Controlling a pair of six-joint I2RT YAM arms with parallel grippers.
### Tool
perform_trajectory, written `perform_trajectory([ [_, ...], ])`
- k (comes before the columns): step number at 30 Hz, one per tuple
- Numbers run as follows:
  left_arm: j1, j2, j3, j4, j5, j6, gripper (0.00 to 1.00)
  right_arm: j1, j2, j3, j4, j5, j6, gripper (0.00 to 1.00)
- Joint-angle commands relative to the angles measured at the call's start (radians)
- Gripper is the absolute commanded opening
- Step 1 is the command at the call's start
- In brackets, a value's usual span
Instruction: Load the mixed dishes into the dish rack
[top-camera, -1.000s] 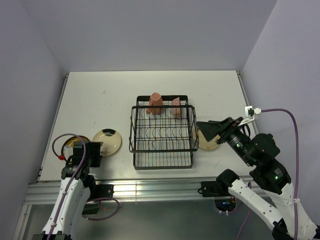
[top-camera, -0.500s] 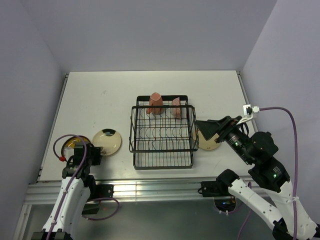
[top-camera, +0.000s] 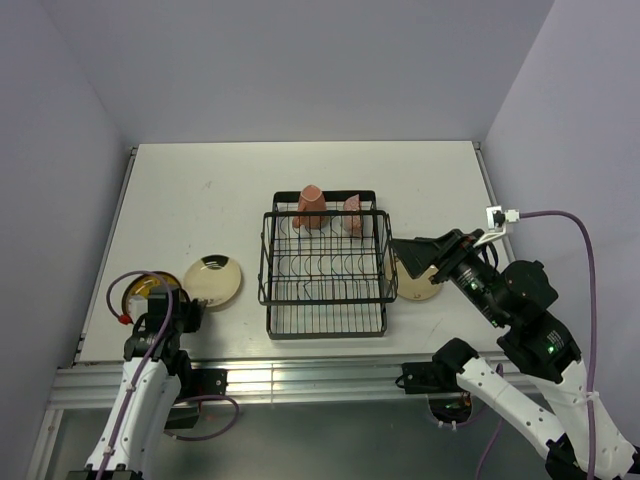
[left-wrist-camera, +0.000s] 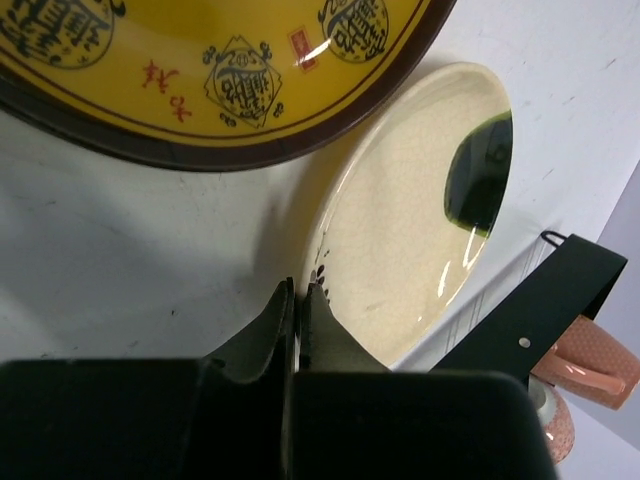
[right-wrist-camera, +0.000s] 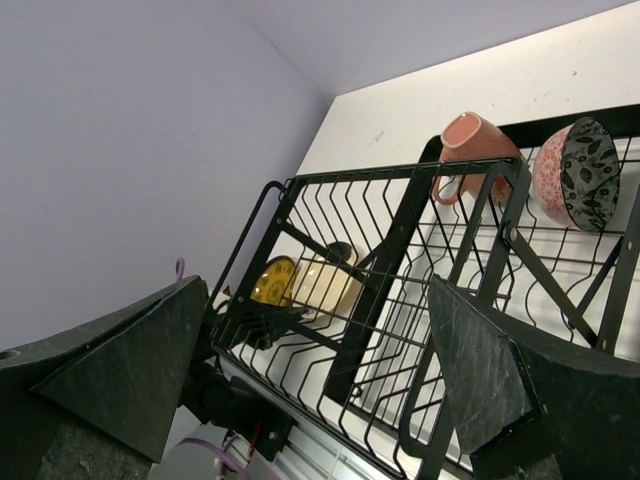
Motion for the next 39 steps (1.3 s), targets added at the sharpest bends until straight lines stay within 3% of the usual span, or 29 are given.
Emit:
perform_trajectory([
  [1, 0.003, -0.013, 0.058, -0.043, 0.047, 0.029, 0.00, -0.006, 0.042, 0.057, 0.015, -0.010, 0.007, 1.00],
  [6, 0.003, -0.044, 0.189, -0.074, 0.081, 0.072, 0.00, -0.006, 0.080, 0.074, 0.004, -0.030, 0.007, 1.00],
  [11, 0.003, -0.085, 0.369, -0.141, 0.014, 0.098, 0.00, -0.006, 0.100, 0.091, 0.006, -0.062, -0.003, 1.00],
  [22, 0.003, 0.023, 0.762, -0.154, -0.045, 0.314, 0.00, -0.006, 0.217, 0.184, 0.015, -0.231, -0.023, 0.99],
  [26, 0.004, 0.013, 0.820, -0.013, 0.084, 0.406, 0.00, -0.004, 0.252, 0.209, 0.050, -0.304, -0.009, 0.99],
  [29, 0.003, 0.005, 0.793, 0.148, 0.268, 0.435, 0.00, 0.000, 0.301, 0.230, 0.099, -0.367, 0.016, 0.98],
  [33, 0.003, -0.015, 0.722, 0.311, 0.452, 0.394, 0.00, 0.045, 0.376, 0.279, 0.141, -0.441, 0.031, 0.95],
  [39, 0.003, -0.021, 0.624, 0.497, 0.655, 0.298, 0.00, 0.164, 0.470, 0.354, 0.159, -0.394, -0.004, 0.94],
])
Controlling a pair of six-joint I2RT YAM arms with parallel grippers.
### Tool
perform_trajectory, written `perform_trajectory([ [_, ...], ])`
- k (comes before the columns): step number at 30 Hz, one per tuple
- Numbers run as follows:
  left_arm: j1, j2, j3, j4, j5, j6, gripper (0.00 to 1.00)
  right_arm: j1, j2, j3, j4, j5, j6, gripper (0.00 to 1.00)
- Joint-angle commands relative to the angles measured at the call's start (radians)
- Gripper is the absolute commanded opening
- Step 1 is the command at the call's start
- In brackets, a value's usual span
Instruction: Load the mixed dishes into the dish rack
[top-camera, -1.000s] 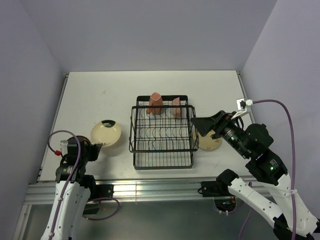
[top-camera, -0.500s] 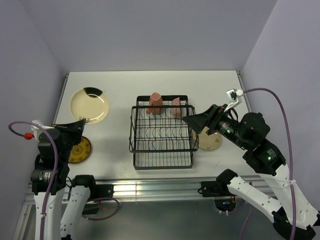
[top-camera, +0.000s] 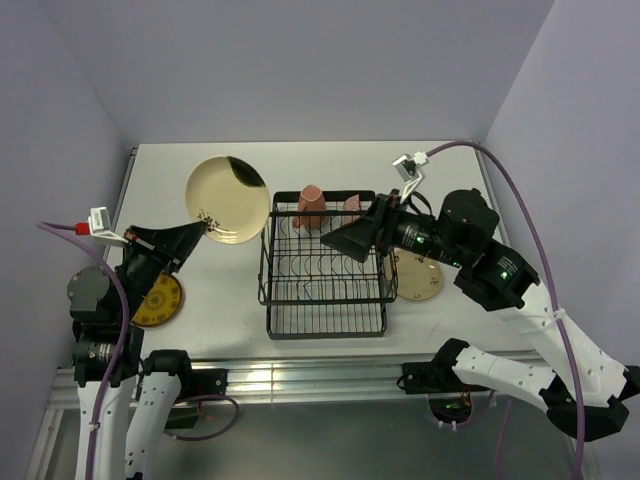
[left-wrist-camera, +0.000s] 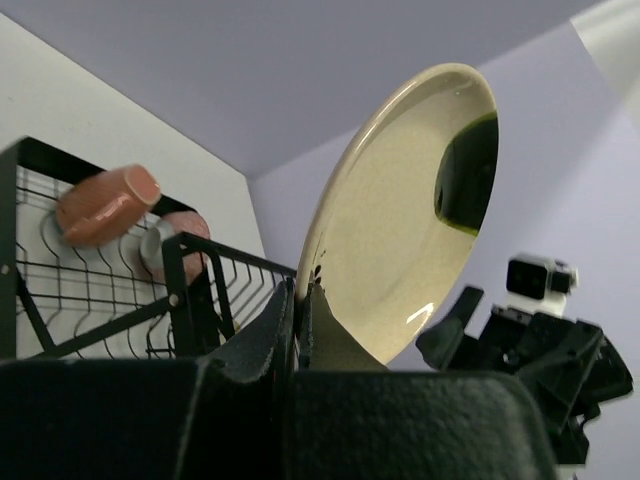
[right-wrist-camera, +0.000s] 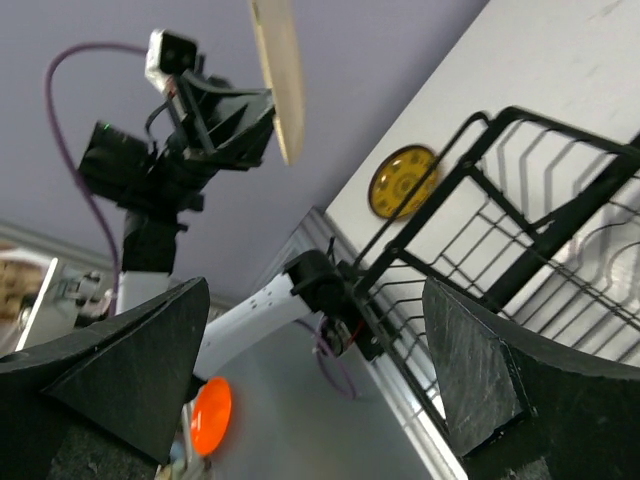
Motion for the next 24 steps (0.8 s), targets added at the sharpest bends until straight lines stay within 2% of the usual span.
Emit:
perform_trajectory([
  [1, 0.003, -0.005, -0.030, 0.199, 0.176, -0.056, 0.00, 0.077, 0.044, 0.079, 0.064, -0.004, -0.030, 0.94],
  [8, 0.003, 0.011, -0.117, 0.343, 0.307, -0.134, 0.00, 0.211, 0.177, 0.182, 0.038, 0.098, -0.091, 0.93],
  [16, 0.003, 0.013, -0.157, 0.406, 0.368, -0.174, 0.00, 0.249, 0.248, 0.254, 0.064, 0.141, -0.100, 0.90],
  [24, 0.003, -0.002, -0.176, 0.424, 0.399, -0.193, 0.00, 0.266, 0.311, 0.286, 0.100, 0.143, -0.090, 0.77],
])
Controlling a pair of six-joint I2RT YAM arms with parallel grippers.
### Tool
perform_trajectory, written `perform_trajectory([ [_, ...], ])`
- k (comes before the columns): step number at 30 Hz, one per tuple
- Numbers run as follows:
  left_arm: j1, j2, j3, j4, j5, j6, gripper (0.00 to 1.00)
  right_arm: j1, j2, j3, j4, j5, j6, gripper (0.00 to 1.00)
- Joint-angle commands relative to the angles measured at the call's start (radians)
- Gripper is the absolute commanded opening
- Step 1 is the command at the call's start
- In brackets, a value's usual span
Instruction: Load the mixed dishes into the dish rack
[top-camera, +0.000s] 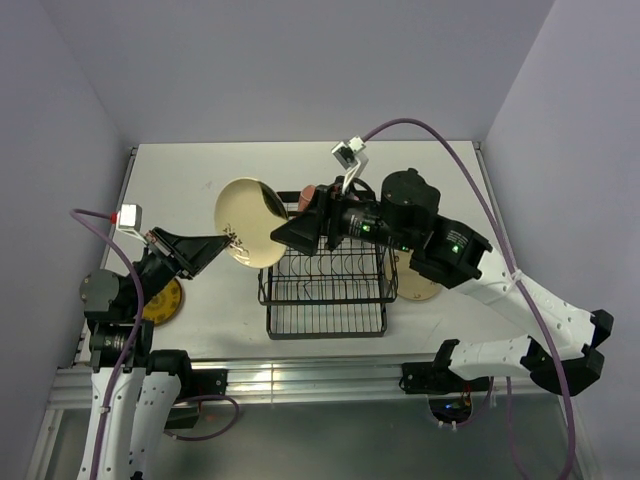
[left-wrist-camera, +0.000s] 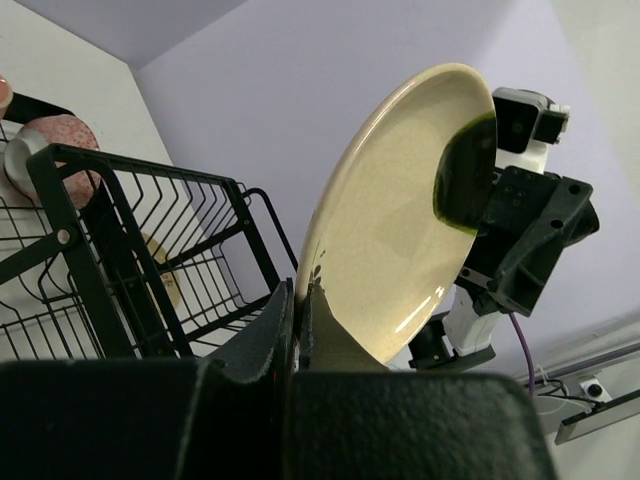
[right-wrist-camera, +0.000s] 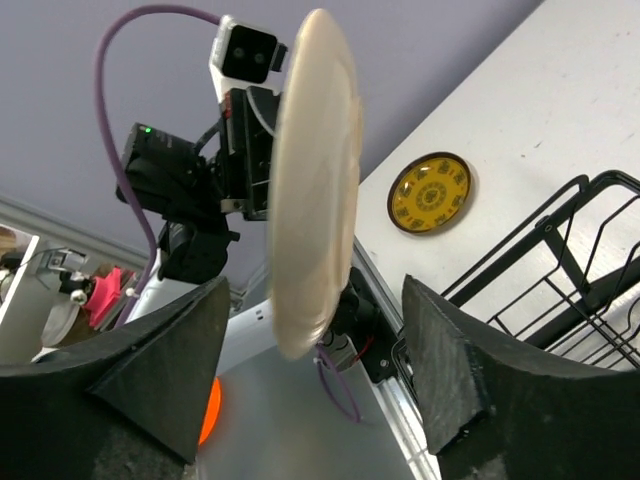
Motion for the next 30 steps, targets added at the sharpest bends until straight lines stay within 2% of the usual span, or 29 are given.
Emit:
perform_trajectory([
  [1, 0.003, -0.016, 0.005, 0.086, 0.039, -0.021, 0.00, 0.020, 0.026, 0.058, 0.062, 0.014, -0.007, 0.75],
  [4, 0.003, -0.016, 0.007, 0.080, 0.048, -0.013, 0.00, 0.027, 0.048, 0.073, 0.071, 0.017, -0.004, 0.70],
  [7, 0.003, -0.012, 0.004, 0.084, 0.060, -0.007, 0.00, 0.035, 0.065, 0.076, 0.085, 0.016, 0.005, 0.59],
  [8, 0.003, -0.007, 0.004, 0.084, 0.068, -0.004, 0.00, 0.041, 0.066, 0.072, 0.090, 0.026, 0.010, 0.48],
  [10, 0.003, -0.001, 0.004, 0.080, 0.080, 0.007, 0.00, 0.049, 0.063, 0.064, 0.097, 0.043, 0.012, 0.37],
  [11, 0.003, 0.003, 0.004, 0.075, 0.085, 0.013, 0.00, 0.059, 0.062, 0.060, 0.099, 0.053, 0.012, 0.26],
  [13, 0.003, 0.007, 0.007, 0.048, 0.087, 0.033, 0.00, 0.069, 0.060, 0.057, 0.090, 0.091, 0.013, 0.11],
  [14, 0.003, 0.007, 0.007, 0.046, 0.087, 0.036, 0.00, 0.075, 0.059, 0.058, 0.085, 0.106, 0.015, 0.00],
  [17, 0.003, 0.017, 0.008, 0.028, 0.090, 0.048, 0.03, 0.105, 0.048, 0.060, 0.061, 0.204, 0.018, 0.00],
  [18, 0.003, 0.019, 0.019, 0.009, 0.087, 0.071, 0.26, 0.127, 0.043, 0.061, 0.039, 0.235, 0.019, 0.00],
  [19, 0.003, 0.014, 0.025, -0.033, 0.068, 0.082, 0.39, 0.138, 0.037, 0.064, 0.027, 0.325, 0.021, 0.00],
  [20, 0.003, 0.010, 0.034, -0.059, 0.051, 0.097, 0.62, 0.148, 0.032, 0.072, 0.012, 0.365, 0.022, 0.00],
  [21, 0.003, 0.004, 0.053, -0.110, 0.033, 0.135, 0.70, 0.168, 0.029, 0.076, -0.016, 0.404, 0.022, 0.00],
  [24, 0.003, -0.016, 0.082, -0.217, -0.031, 0.188, 0.87, 0.188, 0.016, 0.086, -0.071, 0.519, 0.032, 0.00],
  [30, 0.003, -0.033, 0.152, -0.366, -0.145, 0.267, 0.93, 0.231, -0.038, 0.067, -0.174, 0.715, 0.058, 0.00],
])
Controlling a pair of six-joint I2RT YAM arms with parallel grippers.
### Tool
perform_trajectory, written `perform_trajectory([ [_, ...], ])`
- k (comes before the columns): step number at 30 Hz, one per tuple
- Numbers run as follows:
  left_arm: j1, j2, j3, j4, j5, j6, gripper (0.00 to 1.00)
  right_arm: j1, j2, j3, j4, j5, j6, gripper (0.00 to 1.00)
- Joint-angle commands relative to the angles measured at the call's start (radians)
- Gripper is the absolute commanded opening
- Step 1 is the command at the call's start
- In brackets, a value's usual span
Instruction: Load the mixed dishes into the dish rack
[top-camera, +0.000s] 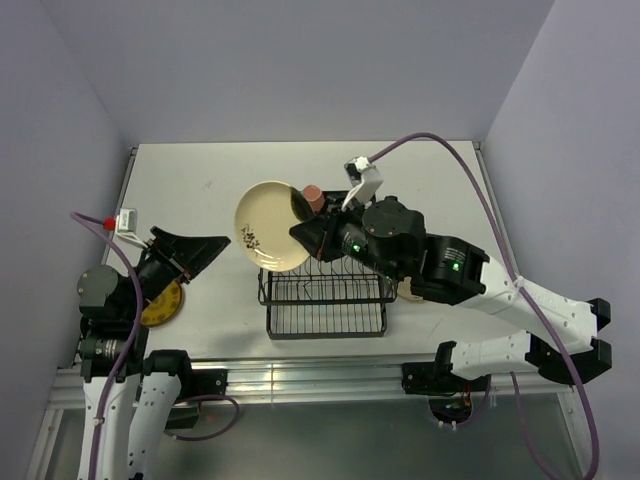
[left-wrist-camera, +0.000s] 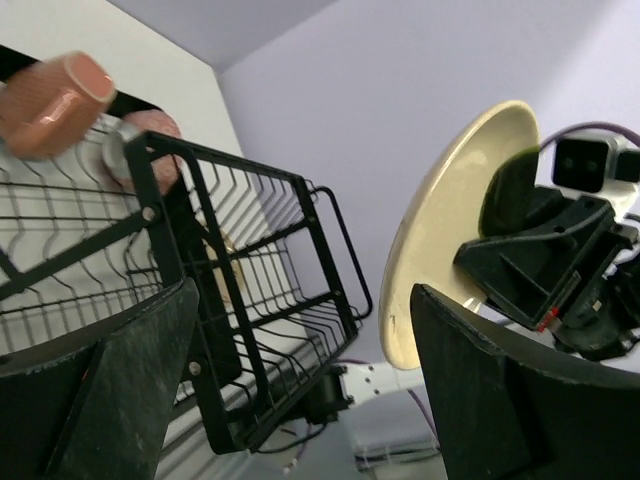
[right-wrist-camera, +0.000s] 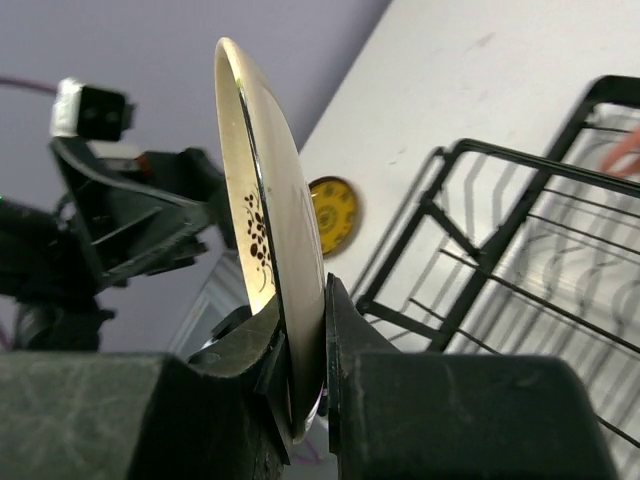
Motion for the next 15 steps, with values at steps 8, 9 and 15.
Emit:
perform_trajectory([
  [8, 0.001, -0.063, 0.219, -0.372, -0.417, 0.211, 0.93, 0.080, -0.090, 0.124, -0.396, 0.503, 0.193, 0.00],
  [9, 0.001, -0.059, 0.228, -0.384, -0.442, 0.228, 0.92, 0.098, -0.080, 0.150, -0.505, 0.533, 0.216, 0.00],
  [15, 0.001, -0.045, 0.198, -0.401, -0.441, 0.228, 0.89, 0.149, 0.039, 0.357, -0.953, 0.704, 0.449, 0.00],
])
